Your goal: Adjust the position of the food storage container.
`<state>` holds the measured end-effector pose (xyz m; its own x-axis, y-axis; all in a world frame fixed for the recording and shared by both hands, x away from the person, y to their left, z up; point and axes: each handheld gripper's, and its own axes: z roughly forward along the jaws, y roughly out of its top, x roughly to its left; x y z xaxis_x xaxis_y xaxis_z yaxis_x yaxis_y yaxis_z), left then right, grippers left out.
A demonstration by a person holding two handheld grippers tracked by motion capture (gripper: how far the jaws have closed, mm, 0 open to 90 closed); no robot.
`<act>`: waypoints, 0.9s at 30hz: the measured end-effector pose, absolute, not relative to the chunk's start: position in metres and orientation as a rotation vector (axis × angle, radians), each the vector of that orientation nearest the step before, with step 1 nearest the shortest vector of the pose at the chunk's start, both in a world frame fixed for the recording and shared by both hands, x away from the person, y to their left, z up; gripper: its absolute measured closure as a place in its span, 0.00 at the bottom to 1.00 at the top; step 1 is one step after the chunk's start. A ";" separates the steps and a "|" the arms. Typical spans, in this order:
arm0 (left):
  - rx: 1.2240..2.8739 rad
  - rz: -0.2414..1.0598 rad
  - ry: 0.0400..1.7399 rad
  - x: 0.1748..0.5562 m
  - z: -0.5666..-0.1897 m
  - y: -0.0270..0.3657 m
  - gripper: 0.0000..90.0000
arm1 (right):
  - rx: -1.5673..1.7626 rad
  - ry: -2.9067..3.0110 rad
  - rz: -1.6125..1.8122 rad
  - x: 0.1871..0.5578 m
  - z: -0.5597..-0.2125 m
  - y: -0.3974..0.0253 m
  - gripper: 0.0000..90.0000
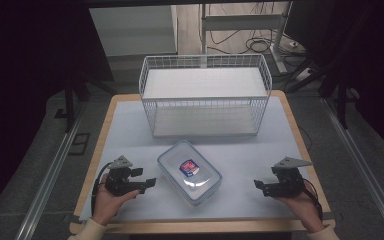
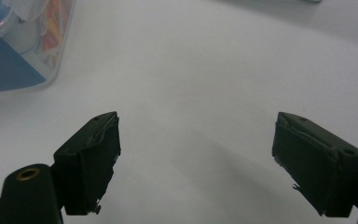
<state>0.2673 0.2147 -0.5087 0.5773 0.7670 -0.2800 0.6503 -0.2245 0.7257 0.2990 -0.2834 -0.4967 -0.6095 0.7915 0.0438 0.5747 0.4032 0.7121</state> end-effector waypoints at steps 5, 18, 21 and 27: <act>1.946 0.191 1.131 0.262 -0.499 0.215 0.30 | 1.189 2.361 1.031 0.297 -0.492 -0.282 0.17; 2.090 0.147 1.006 0.248 -0.488 0.184 0.61 | 1.169 2.378 1.029 0.293 -0.489 -0.280 0.18; 2.109 0.126 0.980 0.247 -0.489 0.180 0.76 | 1.176 2.383 1.020 0.293 -0.491 -0.279 0.18; 2.143 0.099 0.962 0.243 -0.490 0.171 0.97 | 1.172 2.394 1.010 0.293 -0.493 -0.277 0.18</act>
